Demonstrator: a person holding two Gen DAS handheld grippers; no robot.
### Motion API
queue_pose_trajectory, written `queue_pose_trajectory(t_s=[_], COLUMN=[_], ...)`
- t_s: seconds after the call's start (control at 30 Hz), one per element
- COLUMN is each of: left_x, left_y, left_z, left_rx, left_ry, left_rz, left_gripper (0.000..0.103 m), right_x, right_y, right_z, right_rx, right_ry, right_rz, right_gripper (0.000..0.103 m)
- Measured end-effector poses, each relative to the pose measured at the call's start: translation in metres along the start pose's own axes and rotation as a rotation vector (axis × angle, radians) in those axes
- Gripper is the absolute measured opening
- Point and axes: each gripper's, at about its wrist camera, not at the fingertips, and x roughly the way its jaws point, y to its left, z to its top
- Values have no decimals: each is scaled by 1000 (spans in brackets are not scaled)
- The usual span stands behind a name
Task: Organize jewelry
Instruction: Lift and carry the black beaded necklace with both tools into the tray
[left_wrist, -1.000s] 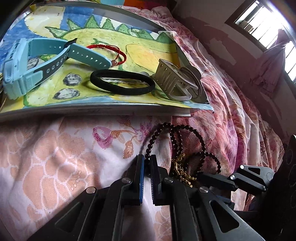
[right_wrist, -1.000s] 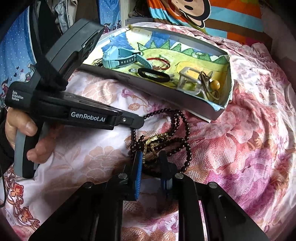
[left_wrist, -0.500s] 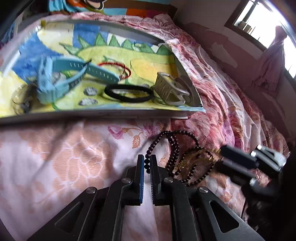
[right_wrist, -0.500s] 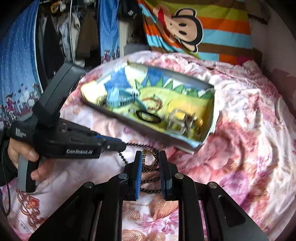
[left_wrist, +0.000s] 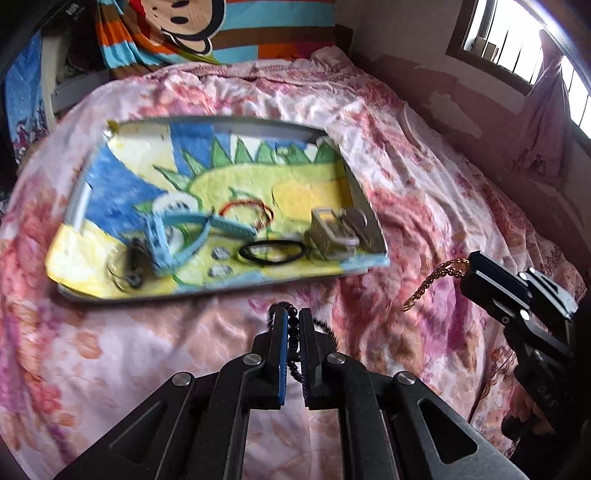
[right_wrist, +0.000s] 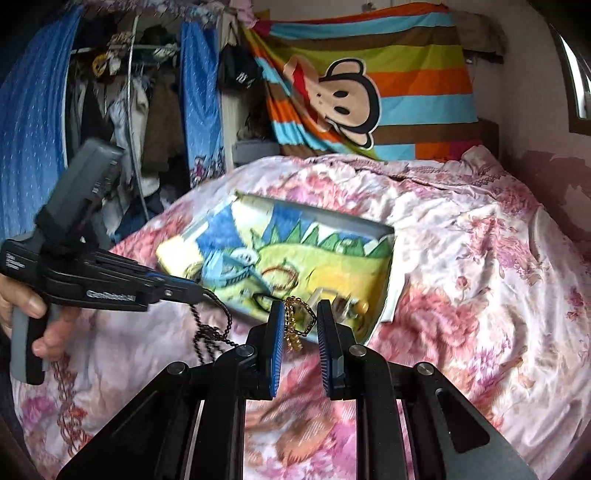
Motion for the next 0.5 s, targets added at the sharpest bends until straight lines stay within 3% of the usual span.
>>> queue_pose_trajectory(t_s=[0.27, 0.5], left_x=[-33, -49], left_y=[-2, 7], left_z=[46, 91], left_rx=[-4, -74], left_ry=[-101, -266], left_rz=[61, 99], left_gripper=[6, 6], right_x=[36, 73], right_y=[-26, -37], right_z=[18, 25], right_rx=[66, 57], right_ry=[-45, -30], right_rz=[-26, -43], right_gripper=[16, 16])
